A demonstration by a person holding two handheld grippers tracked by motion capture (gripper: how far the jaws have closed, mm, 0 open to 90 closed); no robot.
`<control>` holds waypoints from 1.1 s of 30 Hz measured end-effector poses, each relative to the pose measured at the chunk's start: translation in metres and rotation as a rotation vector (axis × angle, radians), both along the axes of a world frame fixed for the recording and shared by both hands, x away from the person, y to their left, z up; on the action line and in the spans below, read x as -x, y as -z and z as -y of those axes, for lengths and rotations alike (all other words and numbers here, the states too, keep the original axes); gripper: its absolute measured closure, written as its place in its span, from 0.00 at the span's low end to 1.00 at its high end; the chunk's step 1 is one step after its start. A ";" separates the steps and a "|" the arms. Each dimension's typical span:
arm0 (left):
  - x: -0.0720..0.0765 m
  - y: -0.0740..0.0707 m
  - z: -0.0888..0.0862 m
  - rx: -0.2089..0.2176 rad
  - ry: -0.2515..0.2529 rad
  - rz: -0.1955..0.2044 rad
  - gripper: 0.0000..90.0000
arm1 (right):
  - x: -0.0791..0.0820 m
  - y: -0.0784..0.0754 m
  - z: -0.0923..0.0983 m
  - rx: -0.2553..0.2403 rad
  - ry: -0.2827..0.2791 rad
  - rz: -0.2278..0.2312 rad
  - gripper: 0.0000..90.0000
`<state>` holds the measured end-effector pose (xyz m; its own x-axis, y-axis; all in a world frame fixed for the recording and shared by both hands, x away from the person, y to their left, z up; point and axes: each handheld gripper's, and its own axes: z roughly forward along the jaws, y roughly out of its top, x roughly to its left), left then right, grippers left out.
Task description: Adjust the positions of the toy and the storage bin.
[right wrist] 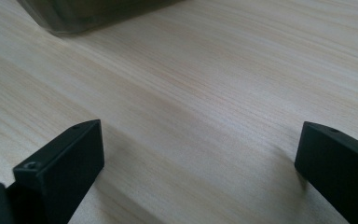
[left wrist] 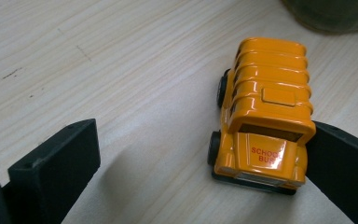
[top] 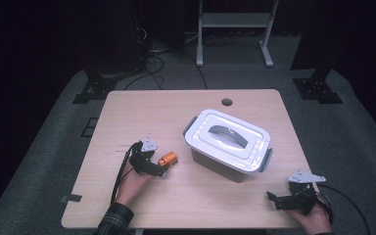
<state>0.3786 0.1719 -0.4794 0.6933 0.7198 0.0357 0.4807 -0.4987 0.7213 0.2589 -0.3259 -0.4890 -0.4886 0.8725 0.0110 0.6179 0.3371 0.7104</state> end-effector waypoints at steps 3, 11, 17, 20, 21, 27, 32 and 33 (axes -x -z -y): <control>0.000 0.000 -0.002 -0.001 -0.001 0.000 0.00 | 0.000 0.000 0.000 0.000 0.000 0.000 0.00; 0.001 -0.005 0.003 0.079 0.050 -0.008 0.03 | 0.000 0.000 0.000 0.000 0.000 0.000 0.00; 0.003 -0.008 0.008 0.109 0.080 0.007 0.14 | 0.000 0.000 0.000 0.000 0.000 0.000 0.00; 0.004 -0.010 0.008 0.116 0.095 0.013 0.27 | 0.000 0.000 0.000 0.000 0.000 0.000 0.00; 0.004 -0.010 0.009 0.119 0.095 0.009 0.29 | 0.000 0.000 0.000 -0.001 0.000 0.000 0.00; 0.006 -0.011 0.009 0.118 0.116 0.018 0.47 | 0.000 0.000 0.000 -0.001 -0.001 0.001 0.00; 0.007 -0.012 0.010 0.113 0.129 0.014 0.61 | 0.000 0.000 0.000 -0.001 -0.001 0.001 0.00; 0.007 -0.012 0.010 0.109 0.128 0.016 0.61 | 0.000 0.000 0.000 -0.001 -0.001 0.001 0.00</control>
